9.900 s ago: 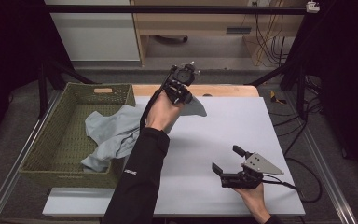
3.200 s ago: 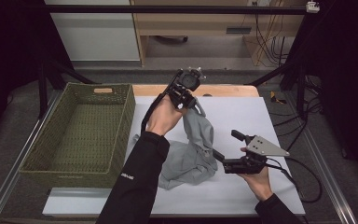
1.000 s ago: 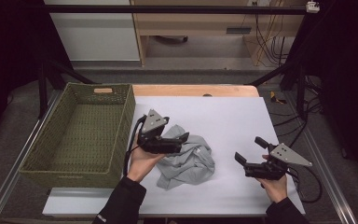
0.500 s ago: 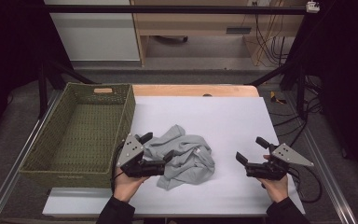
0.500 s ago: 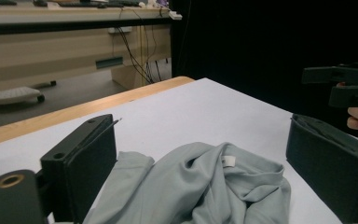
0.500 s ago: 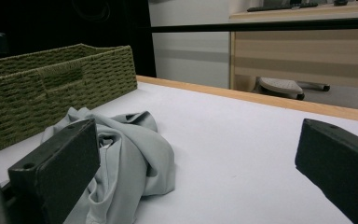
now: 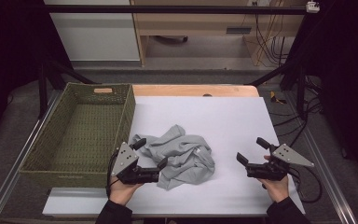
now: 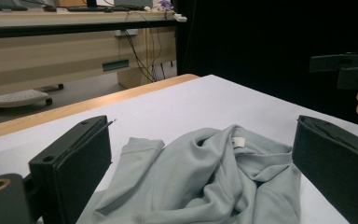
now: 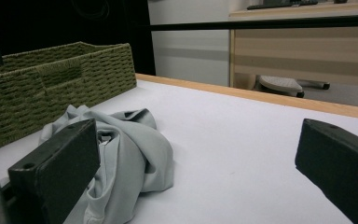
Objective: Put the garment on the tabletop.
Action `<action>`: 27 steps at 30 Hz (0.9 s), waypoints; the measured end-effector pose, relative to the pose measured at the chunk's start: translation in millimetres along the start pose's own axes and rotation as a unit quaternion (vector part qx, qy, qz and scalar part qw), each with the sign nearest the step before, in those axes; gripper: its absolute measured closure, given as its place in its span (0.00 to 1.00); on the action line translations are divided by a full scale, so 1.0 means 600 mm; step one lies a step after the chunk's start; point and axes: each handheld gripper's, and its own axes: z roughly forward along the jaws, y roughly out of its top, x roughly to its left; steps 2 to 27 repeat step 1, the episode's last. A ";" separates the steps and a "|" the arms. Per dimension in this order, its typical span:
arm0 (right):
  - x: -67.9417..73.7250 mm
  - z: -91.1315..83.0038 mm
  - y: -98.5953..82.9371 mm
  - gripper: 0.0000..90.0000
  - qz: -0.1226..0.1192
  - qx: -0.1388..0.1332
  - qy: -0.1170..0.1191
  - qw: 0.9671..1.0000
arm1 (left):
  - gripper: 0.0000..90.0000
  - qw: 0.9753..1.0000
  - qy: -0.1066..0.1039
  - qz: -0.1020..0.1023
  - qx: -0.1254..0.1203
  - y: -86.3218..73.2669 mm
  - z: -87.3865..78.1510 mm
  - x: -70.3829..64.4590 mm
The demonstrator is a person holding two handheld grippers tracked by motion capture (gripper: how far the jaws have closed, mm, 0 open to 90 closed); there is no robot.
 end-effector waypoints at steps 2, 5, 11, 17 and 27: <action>0.000 0.000 0.000 0.01 0.001 0.000 0.000 1.000 | 0.04 1.000 0.001 0.000 0.001 0.000 -0.001 0.001; 0.000 0.000 0.000 0.01 0.001 0.000 0.000 1.000 | 0.04 1.000 0.001 0.000 0.001 0.000 -0.001 0.001; 0.000 0.000 0.000 0.01 0.001 0.000 0.000 1.000 | 0.04 1.000 0.001 0.000 0.001 0.000 -0.001 0.001; 0.000 0.000 0.000 0.01 0.001 0.000 0.000 1.000 | 0.04 1.000 0.001 0.000 0.001 0.000 -0.001 0.001; 0.000 0.000 0.000 0.01 0.001 0.000 0.000 1.000 | 0.04 1.000 0.001 0.000 0.001 0.000 -0.001 0.001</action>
